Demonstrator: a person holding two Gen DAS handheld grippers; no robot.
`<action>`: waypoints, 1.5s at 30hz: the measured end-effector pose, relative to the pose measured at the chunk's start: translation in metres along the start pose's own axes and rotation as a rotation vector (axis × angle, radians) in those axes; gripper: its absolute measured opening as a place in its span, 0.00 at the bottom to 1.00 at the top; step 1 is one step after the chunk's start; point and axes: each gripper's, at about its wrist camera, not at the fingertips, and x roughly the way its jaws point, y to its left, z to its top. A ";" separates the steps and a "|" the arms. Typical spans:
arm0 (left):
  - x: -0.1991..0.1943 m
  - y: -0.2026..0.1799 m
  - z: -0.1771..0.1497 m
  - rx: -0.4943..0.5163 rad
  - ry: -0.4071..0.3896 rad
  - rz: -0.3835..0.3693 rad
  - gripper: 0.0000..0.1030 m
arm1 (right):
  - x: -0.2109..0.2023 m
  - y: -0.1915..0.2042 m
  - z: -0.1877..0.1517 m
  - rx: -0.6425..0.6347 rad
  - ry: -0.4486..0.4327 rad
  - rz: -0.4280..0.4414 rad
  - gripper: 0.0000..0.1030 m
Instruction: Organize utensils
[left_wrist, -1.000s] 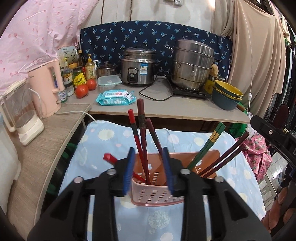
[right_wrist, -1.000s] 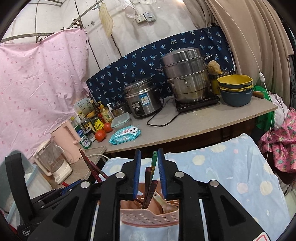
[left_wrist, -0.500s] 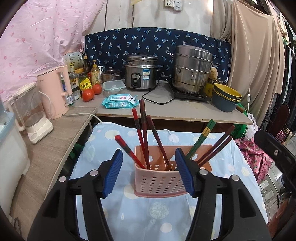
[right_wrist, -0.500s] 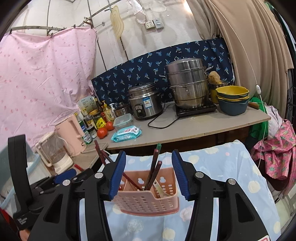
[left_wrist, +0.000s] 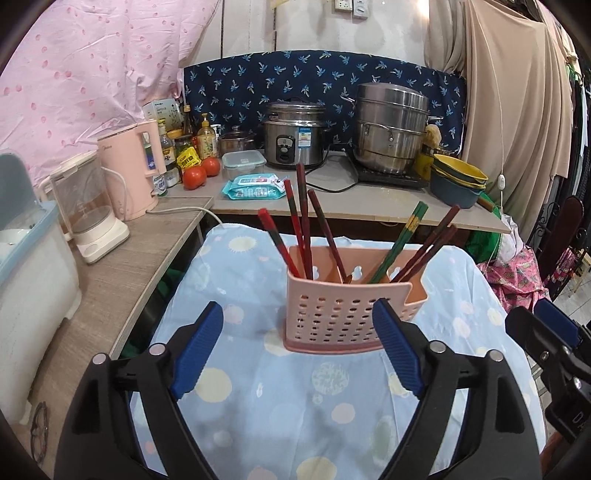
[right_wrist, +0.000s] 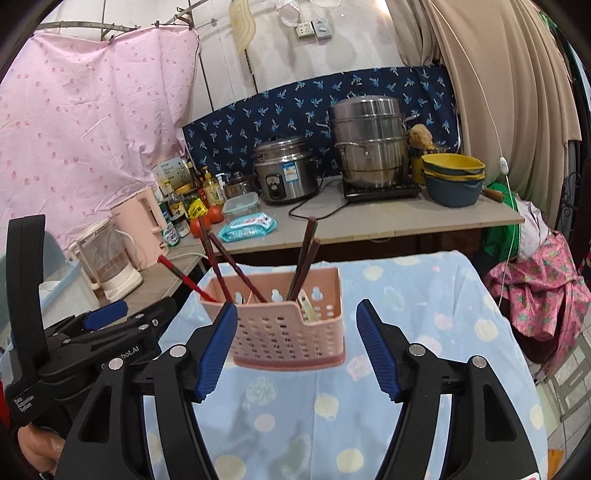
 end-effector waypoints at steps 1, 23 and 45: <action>-0.001 0.000 -0.003 0.000 0.004 0.001 0.80 | -0.001 -0.001 -0.004 0.003 0.006 0.000 0.67; -0.019 0.000 -0.068 -0.010 0.115 0.030 0.93 | -0.021 0.002 -0.063 -0.058 0.113 -0.068 0.81; -0.030 0.001 -0.098 -0.003 0.140 0.100 0.93 | -0.031 -0.012 -0.091 -0.031 0.138 -0.105 0.84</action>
